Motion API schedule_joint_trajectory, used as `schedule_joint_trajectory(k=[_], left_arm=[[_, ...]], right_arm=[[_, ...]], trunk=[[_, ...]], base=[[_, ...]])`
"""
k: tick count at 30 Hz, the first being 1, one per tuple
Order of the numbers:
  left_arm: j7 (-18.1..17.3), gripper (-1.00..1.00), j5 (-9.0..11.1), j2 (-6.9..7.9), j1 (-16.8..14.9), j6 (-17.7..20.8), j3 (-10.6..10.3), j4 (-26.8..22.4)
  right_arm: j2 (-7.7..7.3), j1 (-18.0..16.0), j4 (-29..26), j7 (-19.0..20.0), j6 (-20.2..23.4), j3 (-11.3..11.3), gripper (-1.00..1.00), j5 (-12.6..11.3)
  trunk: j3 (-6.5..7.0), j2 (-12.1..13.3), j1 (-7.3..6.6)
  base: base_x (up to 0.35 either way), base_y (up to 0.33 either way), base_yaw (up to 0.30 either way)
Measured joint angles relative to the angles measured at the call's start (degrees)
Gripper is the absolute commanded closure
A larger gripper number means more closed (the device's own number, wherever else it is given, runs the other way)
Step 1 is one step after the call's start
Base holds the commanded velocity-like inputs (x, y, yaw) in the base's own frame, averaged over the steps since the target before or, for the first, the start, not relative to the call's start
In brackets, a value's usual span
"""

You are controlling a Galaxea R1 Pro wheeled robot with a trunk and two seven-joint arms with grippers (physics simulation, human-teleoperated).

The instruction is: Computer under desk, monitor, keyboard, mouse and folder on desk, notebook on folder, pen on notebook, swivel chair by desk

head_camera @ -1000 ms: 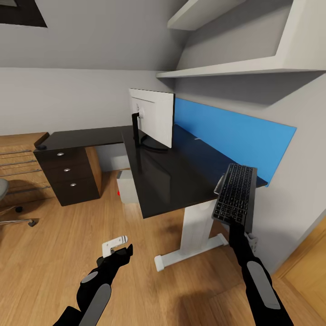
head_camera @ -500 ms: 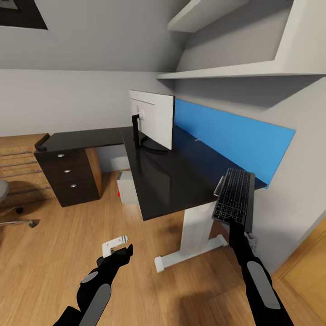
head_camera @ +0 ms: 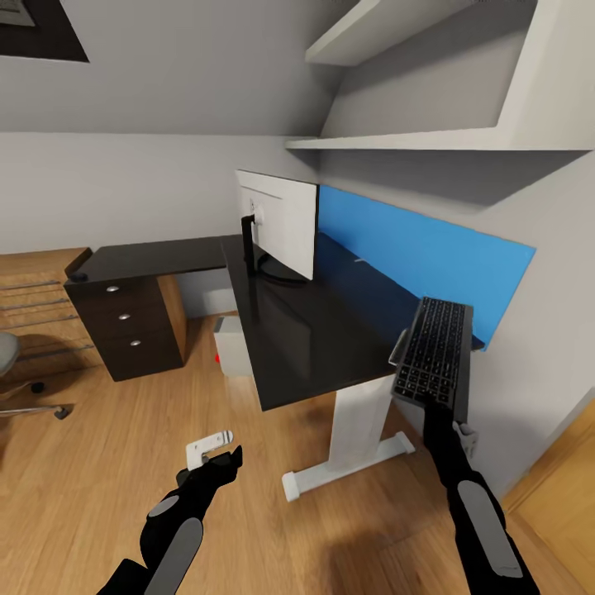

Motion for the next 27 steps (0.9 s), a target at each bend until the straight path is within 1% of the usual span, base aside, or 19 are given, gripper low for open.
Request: schedule_joint_trajectory(k=[2, 4, 5, 7, 8, 10, 11, 13, 15, 16, 19, 21, 23, 27], left_arm=[[0.0, -1.0, 0.0, 0.0, 0.0, 0.0, 0.0, 0.0], [0.0, -1.0, 0.0, 0.0, 0.0, 0.0, 0.0, 0.0], [0.0, -1.0, 0.0, 0.0, 0.0, 0.0, 0.0, 0.0], [0.0, -1.0, 0.0, 0.0, 0.0, 0.0, 0.0, 0.0], [0.0, -1.0, 0.0, 0.0, 0.0, 0.0, 0.0, 0.0], [0.0, -1.0, -0.1, 0.03, 0.0, 0.0, 0.0, 0.0], [0.0, -1.0, -0.1, 0.04, 0.0, 0.0, 0.0, 0.0], [0.0, -1.0, -0.1, 0.07, 0.0, 0.0, 0.0, 0.0], [0.0, -1.0, 0.0, 0.07, 0.0, 0.0, 0.0, 0.0], [0.0, -1.0, -0.1, 0.08, 0.0, 0.0, 0.0, 0.0], [-0.1, -1.0, -0.1, 0.08, 0.0, 0.0, 0.0, 0.0], [-0.1, -1.0, -0.2, 0.08, 0.0, 0.0, 0.0, 0.0], [-0.1, -1.0, -0.2, 0.08, 0.0, 0.0, 0.0, 0.0], [-0.1, -1.0, -0.1, 0.08, 0.0, 0.0, 0.0, 0.0]], right_arm=[[0.12, 1.7, -2.9, -0.2, 0.1, 0.0, 1.0, -0.1], [0.29, 4.6, -8.0, -0.4, 0.3, 0.3, 1.0, -0.3], [0.32, 5.0, -8.6, -0.4, 0.3, 0.3, 1.0, -0.3], [0.4, 5.9, -10.2, -0.9, 0.3, 0.5, 1.0, -0.3], [0.47, 6.4, -11.1, -1.7, 0.3, 0.8, 1.0, -0.3], [0.51, 7.8, -13.6, -5.9, 0.5, 2.8, 1.0, -0.5], [0.51, 8.1, -14.0, -6.8, 0.6, 3.4, 1.0, -0.5], [0.5, 8.7, -15.1, -9.8, 1.0, 5.3, 1.0, -0.9], [0.5, 8.9, -15.4, -10.7, 1.4, 6.0, 1.0, -0.9], [0.49, 9.0, -15.7, -11.4, 1.9, 6.8, 1.0, -1.0], [0.24, 9.3, -16.4, -12.1, 3.1, 8.3, 1.0, -1.0], [0.12, 9.5, -17.0, -12.3, 4.1, 8.9, 1.0, -1.0], [-0.01, 9.6, -17.2, -12.4, 5.1, 9.0, 1.0, -0.9], [-0.08, 9.6, -17.2, -12.4, 9.0, 9.1, 1.0, -0.8]], trunk=[[0.36, 0.8, -0.44], [0.72, 1.6, -0.88], [0.9, 2.0, -1.1], [0.9, 2.0, -1.1], [0.9, 2.0, -1.1], [0.9, 2.0, -1.1], [0.9, 2.0, -1.1], [0.9, 2.0, -1.1], [0.9, 2.0, -1.1], [0.9, 2.0, -1.1], [0.9, 2.0, -1.1], [0.91, 2.0, -1.1], [0.9, 2.0, -1.08], [0.9, 2.0, -1.07]], base=[[0.0, 0.0, 0.0], [0.0, 0.0, 0.0], [0.0, 0.0, 0.0], [0.0, 0.0, 0.0], [0.0, 0.0, 0.0], [0.0, 0.0, 0.0], [0.0, 0.0, 0.0], [0.0, 0.0, 0.0], [0.0, 0.0, 0.0], [0.0, 0.0, 0.0], [0.0, 0.0, 0.0], [-0.084, 0.044, 0.0], [-0.214, 0.114, 0.0], [-0.271, 0.141, 0.0]])
